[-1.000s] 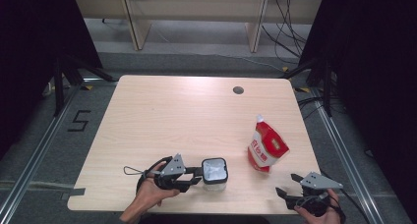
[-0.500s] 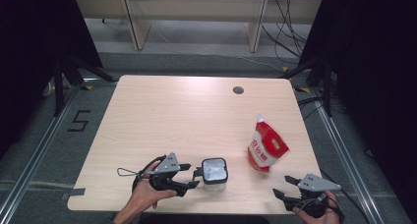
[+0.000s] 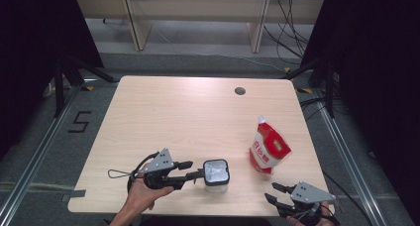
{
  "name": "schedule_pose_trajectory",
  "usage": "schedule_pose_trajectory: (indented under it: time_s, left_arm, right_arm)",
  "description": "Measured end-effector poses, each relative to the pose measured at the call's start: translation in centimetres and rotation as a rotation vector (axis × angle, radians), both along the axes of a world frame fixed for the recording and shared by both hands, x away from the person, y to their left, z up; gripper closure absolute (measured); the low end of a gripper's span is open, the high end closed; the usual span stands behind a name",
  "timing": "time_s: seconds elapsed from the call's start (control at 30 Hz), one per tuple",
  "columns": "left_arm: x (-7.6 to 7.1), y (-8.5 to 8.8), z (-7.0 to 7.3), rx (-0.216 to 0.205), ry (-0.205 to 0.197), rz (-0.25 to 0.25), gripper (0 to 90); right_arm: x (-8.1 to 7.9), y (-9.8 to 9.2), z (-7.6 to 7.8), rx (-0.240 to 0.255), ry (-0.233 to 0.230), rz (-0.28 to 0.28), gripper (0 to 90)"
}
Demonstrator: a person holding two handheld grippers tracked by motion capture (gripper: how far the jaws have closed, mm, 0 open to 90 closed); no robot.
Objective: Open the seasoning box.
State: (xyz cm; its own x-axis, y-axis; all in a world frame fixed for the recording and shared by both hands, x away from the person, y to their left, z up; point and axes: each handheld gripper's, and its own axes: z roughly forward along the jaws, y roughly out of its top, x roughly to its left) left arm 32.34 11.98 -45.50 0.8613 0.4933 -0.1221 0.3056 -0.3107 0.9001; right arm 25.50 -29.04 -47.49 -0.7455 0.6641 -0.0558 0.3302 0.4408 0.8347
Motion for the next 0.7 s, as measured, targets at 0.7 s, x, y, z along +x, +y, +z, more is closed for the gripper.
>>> schedule_pose_trajectory:
  time_s: [0.7]
  left_arm:
    - [-0.4,-2.3,-0.2,0.058,-0.076,0.023,89.1]
  right_arm:
    - [0.9,4.0,-0.2,-0.004,-0.026,0.068,65.0]
